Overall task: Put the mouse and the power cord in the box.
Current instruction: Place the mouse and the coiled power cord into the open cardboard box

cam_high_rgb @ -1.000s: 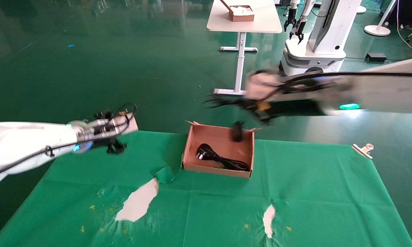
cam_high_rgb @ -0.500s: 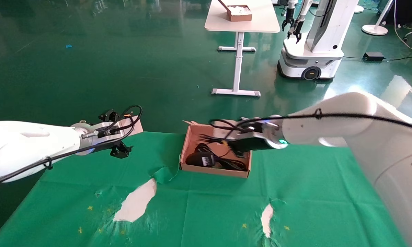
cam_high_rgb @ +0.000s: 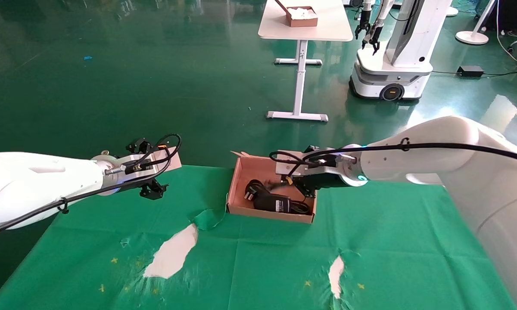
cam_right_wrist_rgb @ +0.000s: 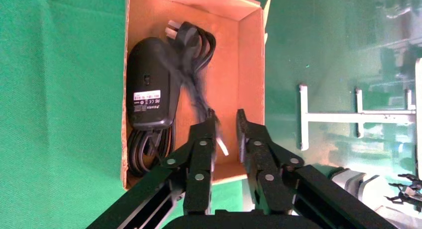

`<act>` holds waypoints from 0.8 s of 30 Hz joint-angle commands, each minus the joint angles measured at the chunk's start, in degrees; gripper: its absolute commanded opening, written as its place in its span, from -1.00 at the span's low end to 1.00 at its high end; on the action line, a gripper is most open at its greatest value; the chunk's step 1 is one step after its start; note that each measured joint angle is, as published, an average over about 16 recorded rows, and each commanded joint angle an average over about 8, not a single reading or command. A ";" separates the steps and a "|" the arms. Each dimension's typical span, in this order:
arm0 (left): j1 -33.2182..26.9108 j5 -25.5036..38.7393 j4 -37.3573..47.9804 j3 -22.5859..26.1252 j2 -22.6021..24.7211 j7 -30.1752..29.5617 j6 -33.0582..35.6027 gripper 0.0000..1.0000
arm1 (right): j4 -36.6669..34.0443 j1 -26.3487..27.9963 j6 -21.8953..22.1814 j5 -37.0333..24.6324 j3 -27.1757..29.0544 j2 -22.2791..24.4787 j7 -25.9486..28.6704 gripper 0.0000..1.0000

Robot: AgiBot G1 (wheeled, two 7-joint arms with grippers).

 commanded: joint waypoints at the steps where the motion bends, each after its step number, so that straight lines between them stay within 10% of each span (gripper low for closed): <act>1: 0.01 -0.13 0.10 -0.04 0.08 0.11 -0.01 1.00 | 0.26 0.04 -0.29 -0.01 0.13 0.08 -0.14 1.00; 24: 0.02 -0.36 0.24 -0.08 0.17 0.28 -0.08 1.00 | 14.48 -10.30 -10.40 18.70 7.93 12.20 4.03 1.00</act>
